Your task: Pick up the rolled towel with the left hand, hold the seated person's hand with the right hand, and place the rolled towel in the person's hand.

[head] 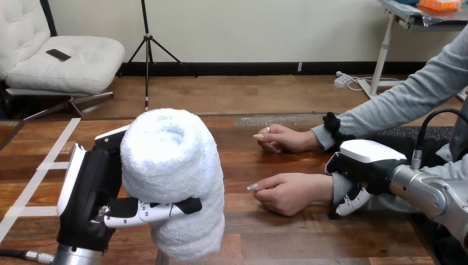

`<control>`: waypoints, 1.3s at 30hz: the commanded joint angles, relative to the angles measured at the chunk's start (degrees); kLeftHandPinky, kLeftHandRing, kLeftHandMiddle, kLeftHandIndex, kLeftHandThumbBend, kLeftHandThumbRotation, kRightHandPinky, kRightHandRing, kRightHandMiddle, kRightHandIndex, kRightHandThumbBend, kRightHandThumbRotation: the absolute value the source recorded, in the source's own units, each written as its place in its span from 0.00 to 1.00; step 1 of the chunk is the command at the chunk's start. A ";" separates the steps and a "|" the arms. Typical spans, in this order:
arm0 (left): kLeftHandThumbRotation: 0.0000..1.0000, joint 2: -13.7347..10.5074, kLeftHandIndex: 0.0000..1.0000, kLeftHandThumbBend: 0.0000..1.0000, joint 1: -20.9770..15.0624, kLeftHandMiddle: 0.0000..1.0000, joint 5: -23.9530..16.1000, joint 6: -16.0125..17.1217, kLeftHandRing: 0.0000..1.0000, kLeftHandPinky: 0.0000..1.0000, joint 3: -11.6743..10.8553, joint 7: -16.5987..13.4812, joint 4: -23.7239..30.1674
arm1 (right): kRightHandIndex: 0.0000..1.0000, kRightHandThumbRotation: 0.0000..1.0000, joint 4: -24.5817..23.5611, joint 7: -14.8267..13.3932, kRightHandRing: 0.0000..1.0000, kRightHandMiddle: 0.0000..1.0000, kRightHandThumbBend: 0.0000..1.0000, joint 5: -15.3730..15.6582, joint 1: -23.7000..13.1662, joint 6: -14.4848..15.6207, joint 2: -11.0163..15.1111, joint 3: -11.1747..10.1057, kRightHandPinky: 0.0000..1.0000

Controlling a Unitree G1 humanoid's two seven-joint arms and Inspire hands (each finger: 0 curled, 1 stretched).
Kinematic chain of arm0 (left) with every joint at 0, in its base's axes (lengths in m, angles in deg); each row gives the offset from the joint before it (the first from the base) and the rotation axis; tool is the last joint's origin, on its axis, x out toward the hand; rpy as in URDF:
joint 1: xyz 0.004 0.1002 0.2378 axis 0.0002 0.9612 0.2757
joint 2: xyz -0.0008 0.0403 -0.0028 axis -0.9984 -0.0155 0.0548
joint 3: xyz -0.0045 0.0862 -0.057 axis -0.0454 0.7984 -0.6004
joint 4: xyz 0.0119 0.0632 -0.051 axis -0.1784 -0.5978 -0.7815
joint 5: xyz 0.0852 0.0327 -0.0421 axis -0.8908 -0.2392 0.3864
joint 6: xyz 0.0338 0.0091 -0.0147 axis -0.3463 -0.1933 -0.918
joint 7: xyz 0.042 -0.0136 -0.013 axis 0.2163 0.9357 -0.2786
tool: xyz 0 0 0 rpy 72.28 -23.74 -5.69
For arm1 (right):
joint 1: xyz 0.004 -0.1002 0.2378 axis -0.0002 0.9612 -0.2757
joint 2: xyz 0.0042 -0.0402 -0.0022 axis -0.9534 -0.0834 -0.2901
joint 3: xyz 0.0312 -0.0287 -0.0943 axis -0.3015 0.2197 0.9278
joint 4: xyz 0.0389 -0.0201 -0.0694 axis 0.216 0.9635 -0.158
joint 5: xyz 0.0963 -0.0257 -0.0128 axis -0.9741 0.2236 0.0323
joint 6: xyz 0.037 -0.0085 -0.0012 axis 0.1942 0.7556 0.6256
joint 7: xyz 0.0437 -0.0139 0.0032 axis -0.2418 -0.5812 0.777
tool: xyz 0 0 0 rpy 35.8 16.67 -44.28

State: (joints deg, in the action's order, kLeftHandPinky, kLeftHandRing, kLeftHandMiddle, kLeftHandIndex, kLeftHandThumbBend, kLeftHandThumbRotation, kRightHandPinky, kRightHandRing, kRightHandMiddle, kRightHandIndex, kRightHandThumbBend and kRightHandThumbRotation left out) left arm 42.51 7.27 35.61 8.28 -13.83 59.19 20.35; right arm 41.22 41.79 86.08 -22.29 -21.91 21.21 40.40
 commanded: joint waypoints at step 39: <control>0.00 -0.31 0.35 0.63 -2.90 0.33 0.83 1.41 0.27 0.21 -0.67 -0.40 2.91 | 0.37 0.17 0.47 -3.45 0.32 0.37 0.57 -1.36 -2.36 -2.86 -0.32 -1.38 0.27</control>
State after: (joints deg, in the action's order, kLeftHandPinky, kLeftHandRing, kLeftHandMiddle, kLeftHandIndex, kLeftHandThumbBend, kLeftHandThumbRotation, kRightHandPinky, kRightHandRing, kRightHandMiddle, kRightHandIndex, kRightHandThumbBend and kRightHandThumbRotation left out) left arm 42.51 7.27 35.65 8.28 -13.83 59.20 20.37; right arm 42.11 40.25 86.05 -22.25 -24.37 21.22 40.43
